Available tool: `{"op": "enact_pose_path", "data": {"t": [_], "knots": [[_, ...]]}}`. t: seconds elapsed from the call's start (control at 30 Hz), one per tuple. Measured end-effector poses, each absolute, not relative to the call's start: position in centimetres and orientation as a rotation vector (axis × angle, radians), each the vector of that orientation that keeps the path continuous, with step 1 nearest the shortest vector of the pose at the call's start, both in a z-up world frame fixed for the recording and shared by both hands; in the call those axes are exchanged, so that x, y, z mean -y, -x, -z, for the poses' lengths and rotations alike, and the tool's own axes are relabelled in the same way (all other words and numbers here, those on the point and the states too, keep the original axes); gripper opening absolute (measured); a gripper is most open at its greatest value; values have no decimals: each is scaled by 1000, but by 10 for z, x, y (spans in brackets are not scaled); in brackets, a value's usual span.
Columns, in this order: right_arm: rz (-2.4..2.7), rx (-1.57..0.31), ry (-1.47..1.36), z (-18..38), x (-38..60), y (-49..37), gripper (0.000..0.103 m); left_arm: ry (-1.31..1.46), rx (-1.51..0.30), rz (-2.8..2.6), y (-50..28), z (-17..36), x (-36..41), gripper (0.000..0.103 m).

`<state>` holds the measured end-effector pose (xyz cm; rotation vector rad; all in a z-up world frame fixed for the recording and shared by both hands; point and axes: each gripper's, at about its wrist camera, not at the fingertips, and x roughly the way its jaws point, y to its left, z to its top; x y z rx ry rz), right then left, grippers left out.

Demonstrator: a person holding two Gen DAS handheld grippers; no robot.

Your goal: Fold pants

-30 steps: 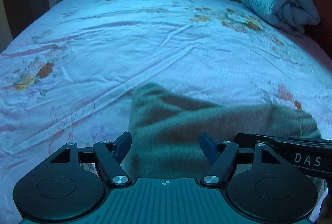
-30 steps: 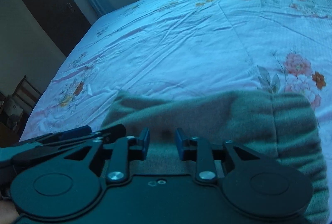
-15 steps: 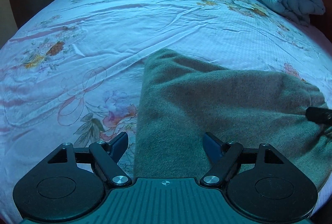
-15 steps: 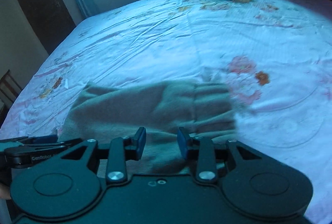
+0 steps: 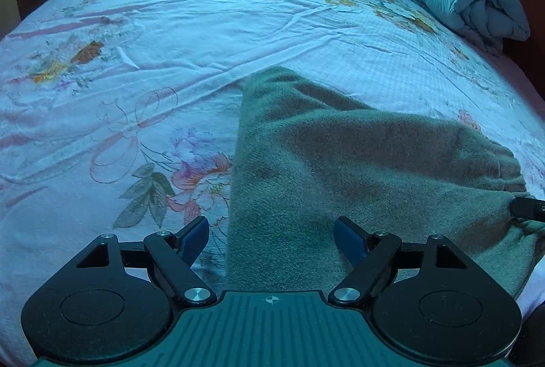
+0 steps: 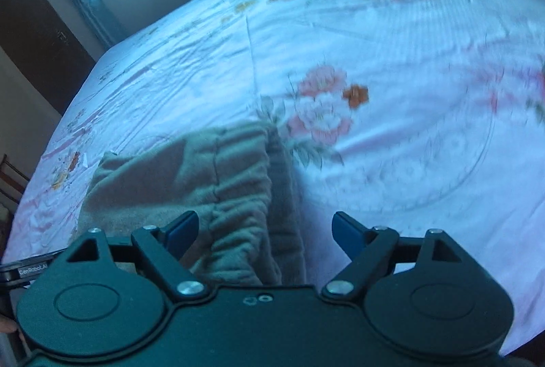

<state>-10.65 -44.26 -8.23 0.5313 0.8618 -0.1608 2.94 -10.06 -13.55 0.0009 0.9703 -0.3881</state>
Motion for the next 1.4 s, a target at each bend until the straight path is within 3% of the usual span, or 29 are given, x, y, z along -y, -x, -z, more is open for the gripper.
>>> {"op": "enact_pose_path", "data": {"t": [0.13, 0.3, 0.4, 0.47, 0.57, 0.67, 0.73, 0.83, 1.13, 1.4], "knots": [[128, -884, -654, 99, 451, 105, 81, 26, -997, 384, -33, 143, 100, 86], [49, -932, -741, 119, 448, 96, 72, 86, -1023, 398, -35, 154, 96, 85], [31, -945, -736, 123, 443, 92, 72, 130, -1035, 428, -35, 155, 97, 74], [12, -957, -733, 123, 443, 91, 73, 154, -1046, 430, -37, 157, 95, 74], [-12, -959, -791, 127, 449, 89, 71, 216, -1055, 442, -39, 158, 88, 61], [-28, -961, -751, 121, 444, 90, 51, 240, -1037, 443, -35, 153, 86, 43], [-33, -945, -730, 115, 441, 94, 45, 242, -1021, 446, -32, 148, 86, 33], [-33, -913, -726, 108, 439, 99, 41, 222, -980, 451, -27, 139, 86, 27], [-46, -776, -668, 67, 425, 103, 37, 215, -812, 465, -19, 99, 90, 22], [-99, -666, -655, 24, 428, 52, 36, 261, -700, 458, -90, 46, 91, 22]]}}
